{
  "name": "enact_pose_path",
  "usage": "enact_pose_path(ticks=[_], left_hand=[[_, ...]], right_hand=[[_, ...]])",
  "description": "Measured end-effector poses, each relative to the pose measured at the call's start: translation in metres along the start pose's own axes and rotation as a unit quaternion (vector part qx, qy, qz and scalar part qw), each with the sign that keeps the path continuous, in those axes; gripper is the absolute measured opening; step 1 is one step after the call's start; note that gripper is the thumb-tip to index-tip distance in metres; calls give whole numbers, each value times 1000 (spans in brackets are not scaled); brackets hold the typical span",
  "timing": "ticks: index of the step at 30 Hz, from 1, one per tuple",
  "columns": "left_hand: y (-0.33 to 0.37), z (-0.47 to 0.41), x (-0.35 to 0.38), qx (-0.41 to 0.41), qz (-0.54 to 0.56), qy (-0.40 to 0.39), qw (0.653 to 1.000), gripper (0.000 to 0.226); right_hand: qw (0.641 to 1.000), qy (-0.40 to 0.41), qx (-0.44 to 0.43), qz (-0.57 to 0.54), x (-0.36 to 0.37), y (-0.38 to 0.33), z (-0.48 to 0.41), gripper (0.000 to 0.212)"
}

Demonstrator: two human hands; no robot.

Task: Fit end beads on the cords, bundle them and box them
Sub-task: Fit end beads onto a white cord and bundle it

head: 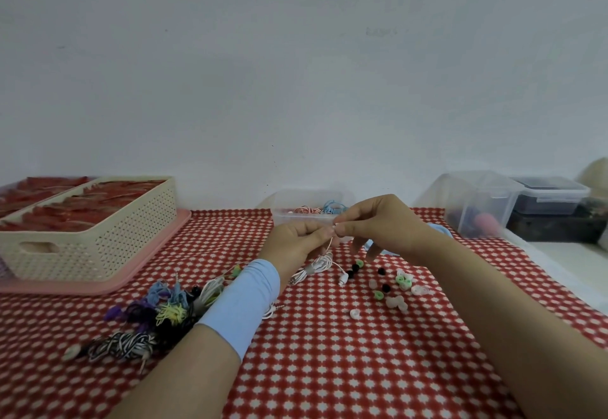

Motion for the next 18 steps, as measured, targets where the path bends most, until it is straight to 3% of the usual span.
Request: enact_pose_path(ticks=[8, 11, 15, 18], left_hand=[[-1, -1, 0, -6, -6, -8, 1000, 12], [-1, -3, -1, -5, 28, -30, 999, 15], [-2, -3, -1, -7, 44, -84, 995, 36], [-4, -5, -1, -14, 45, -92, 995, 23]], right_hand=[[998, -15, -36, 49, 0, -3, 1, 5], [997, -69, 17, -41, -7, -3, 4, 18], [984, -116, 58, -121, -10, 3, 4, 23], [980, -119, 83, -139, -6, 6, 3, 24]])
Point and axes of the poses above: each hand's wrist, its own z-axis away from the middle knuckle, its own x-axis out of the palm, y = z × x, the point moved 1 cm from there along -z, towards the middle knuckle, and after that the axes turned 6 degrees about -x, right-handed, at the moved point
